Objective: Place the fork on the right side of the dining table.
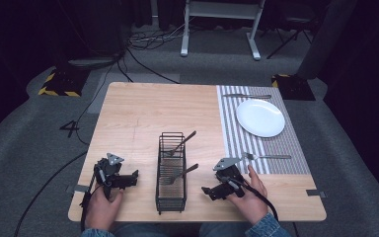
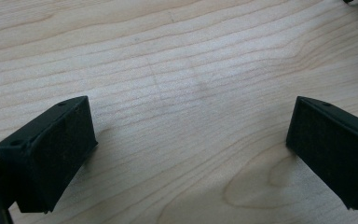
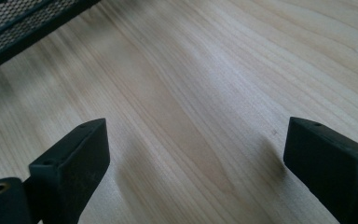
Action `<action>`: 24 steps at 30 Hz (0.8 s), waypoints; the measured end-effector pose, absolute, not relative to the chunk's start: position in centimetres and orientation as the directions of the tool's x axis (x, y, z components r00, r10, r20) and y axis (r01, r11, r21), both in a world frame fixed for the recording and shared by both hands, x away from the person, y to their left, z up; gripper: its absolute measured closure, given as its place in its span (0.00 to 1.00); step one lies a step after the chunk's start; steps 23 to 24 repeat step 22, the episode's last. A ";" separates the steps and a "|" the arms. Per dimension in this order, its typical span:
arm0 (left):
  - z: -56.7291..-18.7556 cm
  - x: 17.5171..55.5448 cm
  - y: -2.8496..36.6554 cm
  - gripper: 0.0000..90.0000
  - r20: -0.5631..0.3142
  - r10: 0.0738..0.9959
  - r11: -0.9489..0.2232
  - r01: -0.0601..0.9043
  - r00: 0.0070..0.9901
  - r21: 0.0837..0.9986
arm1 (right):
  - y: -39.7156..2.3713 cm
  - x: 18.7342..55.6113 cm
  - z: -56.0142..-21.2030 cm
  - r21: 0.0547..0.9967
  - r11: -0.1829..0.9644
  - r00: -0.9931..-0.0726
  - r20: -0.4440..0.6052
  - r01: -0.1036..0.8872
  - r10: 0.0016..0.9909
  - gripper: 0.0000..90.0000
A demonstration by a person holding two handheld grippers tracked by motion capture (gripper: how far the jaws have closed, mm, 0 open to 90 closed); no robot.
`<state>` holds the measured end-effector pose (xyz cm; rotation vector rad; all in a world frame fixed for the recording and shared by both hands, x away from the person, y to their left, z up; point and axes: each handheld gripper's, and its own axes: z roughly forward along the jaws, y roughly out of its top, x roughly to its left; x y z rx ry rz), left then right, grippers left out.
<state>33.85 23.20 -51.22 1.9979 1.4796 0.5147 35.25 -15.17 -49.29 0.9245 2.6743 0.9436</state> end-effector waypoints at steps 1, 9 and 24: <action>-51.2 33.8 23.2 0.01 -0.040 0.951 -0.204 0.721 0.305 0.662 | -15.1 35.2 -49.4 0.610 0.615 -0.798 0.049 0.500 0.600 0.08; -51.2 33.8 23.2 0.01 -0.040 0.951 -0.204 0.721 0.305 0.662 | -14.9 34.9 -50.3 0.634 0.607 -0.776 -0.018 0.479 0.631 0.00; -51.2 33.8 23.2 0.01 -0.039 0.952 -0.203 0.721 0.304 0.662 | -15.5 34.5 -51.1 0.705 0.546 -0.761 -0.013 0.453 0.649 0.00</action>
